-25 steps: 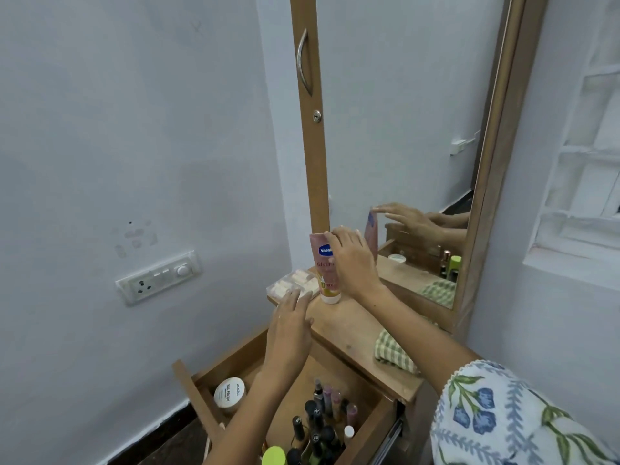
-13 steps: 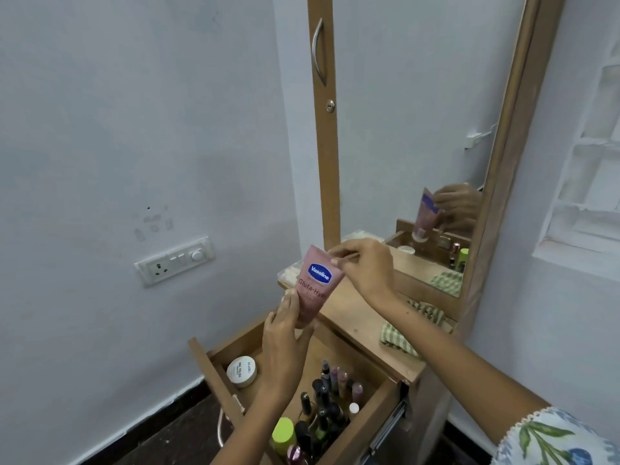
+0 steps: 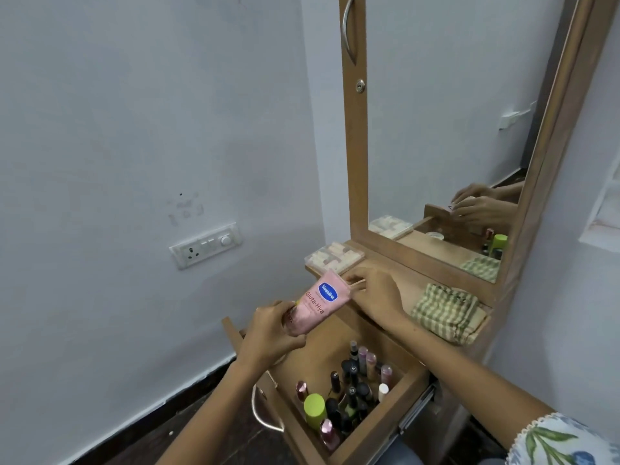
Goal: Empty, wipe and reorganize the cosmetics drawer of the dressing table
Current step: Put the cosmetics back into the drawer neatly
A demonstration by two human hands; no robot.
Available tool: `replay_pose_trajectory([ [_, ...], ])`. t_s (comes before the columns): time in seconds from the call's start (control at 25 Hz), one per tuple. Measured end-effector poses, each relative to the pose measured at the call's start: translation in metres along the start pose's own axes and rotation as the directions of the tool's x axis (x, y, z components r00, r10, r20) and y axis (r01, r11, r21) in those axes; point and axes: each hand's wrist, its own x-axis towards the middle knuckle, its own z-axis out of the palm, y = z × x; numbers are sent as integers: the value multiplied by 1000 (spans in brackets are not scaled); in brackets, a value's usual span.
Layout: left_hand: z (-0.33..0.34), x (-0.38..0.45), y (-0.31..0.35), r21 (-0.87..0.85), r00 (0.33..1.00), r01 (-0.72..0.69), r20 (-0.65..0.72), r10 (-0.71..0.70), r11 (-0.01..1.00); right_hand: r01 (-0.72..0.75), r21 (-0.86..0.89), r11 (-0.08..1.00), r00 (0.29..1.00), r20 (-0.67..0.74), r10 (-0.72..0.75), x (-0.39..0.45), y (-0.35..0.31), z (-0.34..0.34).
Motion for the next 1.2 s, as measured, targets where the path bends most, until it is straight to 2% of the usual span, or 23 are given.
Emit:
replay_pose_trajectory([
  [0.08,1,0,-3,57,987,59,148,-67,997,81,-127,988,993,94,-70,-8,2,14],
  [0.16,10,0,-6,88,953,122,269,-142,989,99,-136,986,982,172,-75,-14,5,25],
  [0.28,30,4,-10,129,917,178,337,-212,976,121,-150,981,969,233,-84,-17,13,34],
  [0.48,58,10,-12,176,877,128,439,-195,976,195,-196,961,933,341,-120,-19,21,37],
  [0.72,75,9,-20,106,870,137,462,-170,985,261,-261,929,862,496,-103,-19,22,47],
  [0.84,75,10,-26,78,867,149,468,-168,986,359,-321,876,763,641,-78,-21,16,56],
  [0.96,75,6,-27,80,861,110,490,-135,991,404,-368,838,648,762,22,-28,16,71],
  [1.12,77,5,-28,69,869,60,487,-86,996,471,-460,753,625,776,84,-30,19,81],
  [1.2,78,5,-29,63,868,55,491,-79,996,460,-460,759,625,775,91,-30,20,81],
])
